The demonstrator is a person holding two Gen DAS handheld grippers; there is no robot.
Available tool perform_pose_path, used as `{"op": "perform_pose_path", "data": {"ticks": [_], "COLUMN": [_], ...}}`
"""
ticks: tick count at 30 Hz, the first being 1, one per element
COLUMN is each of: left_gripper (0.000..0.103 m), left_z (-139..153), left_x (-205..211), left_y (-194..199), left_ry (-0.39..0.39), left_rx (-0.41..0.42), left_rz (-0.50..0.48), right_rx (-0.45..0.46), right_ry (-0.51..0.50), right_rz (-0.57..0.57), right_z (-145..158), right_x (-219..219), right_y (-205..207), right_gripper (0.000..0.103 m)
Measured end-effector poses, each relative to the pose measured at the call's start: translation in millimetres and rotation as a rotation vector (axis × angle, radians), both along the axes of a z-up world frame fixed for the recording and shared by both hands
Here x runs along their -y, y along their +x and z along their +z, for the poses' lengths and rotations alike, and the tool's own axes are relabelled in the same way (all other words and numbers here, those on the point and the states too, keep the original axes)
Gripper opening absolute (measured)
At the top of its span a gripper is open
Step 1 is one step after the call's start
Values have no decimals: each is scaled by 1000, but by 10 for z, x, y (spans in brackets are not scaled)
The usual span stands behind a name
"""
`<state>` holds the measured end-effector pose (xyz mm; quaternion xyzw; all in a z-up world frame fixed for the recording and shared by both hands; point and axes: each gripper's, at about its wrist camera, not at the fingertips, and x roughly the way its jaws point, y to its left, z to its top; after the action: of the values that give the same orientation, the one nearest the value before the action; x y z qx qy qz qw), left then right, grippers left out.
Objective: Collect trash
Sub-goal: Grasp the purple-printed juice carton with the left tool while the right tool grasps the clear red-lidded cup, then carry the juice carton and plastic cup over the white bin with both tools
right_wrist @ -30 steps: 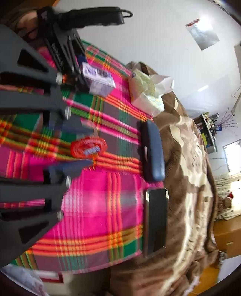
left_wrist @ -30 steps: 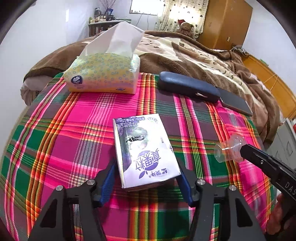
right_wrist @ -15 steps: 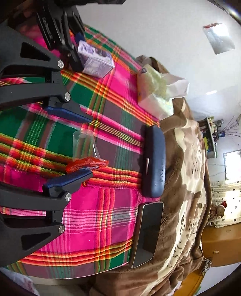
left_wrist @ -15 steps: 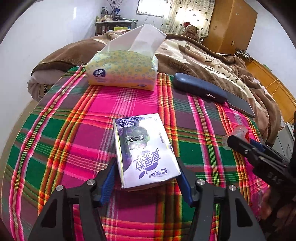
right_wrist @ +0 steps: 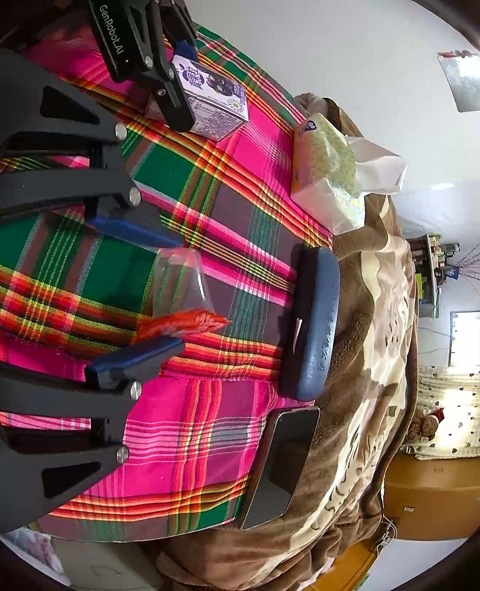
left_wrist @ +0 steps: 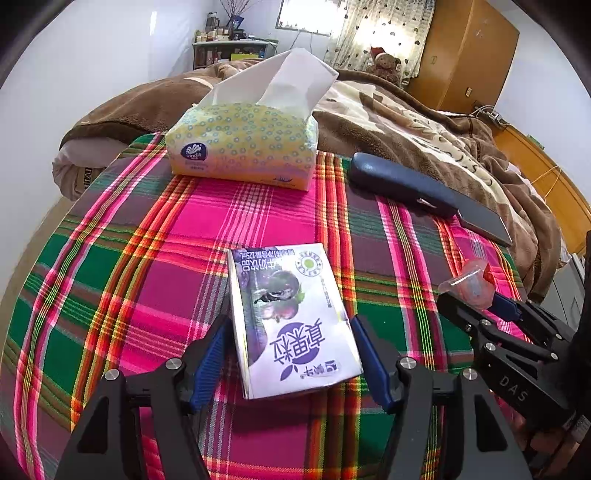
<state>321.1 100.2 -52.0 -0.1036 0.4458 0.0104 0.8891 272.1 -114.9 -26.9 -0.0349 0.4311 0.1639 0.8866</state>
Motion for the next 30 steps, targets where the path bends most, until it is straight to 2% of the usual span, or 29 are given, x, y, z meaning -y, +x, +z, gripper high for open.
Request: {"op": "perform_pose_path", "data": {"ticks": [5,14,30], "left_gripper": [57,57,57], "left_z": [-1,114,499], "left_x": [27,124,559], "left_y": [2,-158,-752], "left_ry": [14,25,19], "left_rx": [-1,28,105], "left_rz": [-6,-29,-115], "right_rx": [5,-7,91], "right_ry": [28,103,165], "right_rz": [-19,-56,-106], "right_z": [11,47,476], "right_x": [37,145,560], "right_y": [-9,-89,-685], "right_gripper": [49,49,49]}}
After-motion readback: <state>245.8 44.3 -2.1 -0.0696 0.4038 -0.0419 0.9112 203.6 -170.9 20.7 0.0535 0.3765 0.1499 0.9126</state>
